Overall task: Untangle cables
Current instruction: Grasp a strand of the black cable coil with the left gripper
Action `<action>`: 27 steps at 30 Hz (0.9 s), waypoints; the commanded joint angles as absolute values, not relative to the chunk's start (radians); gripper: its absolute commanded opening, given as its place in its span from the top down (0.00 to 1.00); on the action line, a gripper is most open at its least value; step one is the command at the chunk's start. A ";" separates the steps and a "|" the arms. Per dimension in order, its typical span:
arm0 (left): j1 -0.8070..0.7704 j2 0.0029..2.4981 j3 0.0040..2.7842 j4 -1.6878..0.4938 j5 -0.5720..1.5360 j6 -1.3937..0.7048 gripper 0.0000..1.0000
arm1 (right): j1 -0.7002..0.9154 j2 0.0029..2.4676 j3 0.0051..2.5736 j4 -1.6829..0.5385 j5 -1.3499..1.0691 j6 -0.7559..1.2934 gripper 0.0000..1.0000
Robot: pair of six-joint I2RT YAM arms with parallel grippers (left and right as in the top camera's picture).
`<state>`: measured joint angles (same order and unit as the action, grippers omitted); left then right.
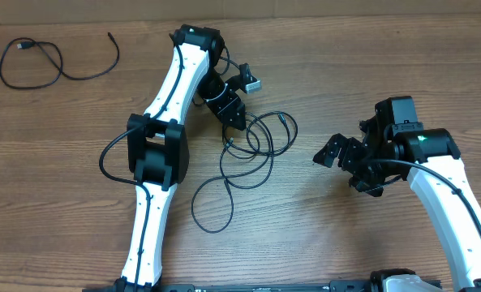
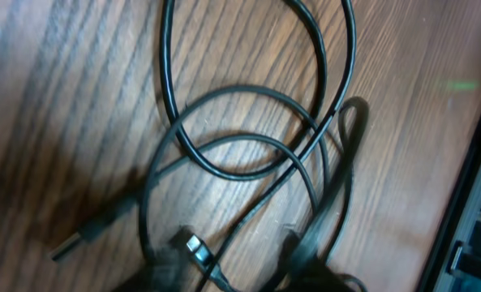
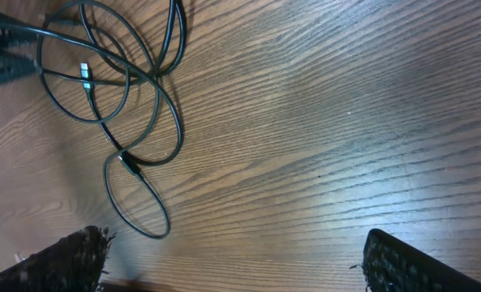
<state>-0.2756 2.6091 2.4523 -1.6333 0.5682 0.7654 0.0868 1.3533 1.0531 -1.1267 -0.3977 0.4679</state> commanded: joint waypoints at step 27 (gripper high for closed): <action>-0.341 2.262 2.888 -1.638 0.810 0.302 0.96 | 0.093 1.353 1.048 -1.104 -0.406 0.480 0.00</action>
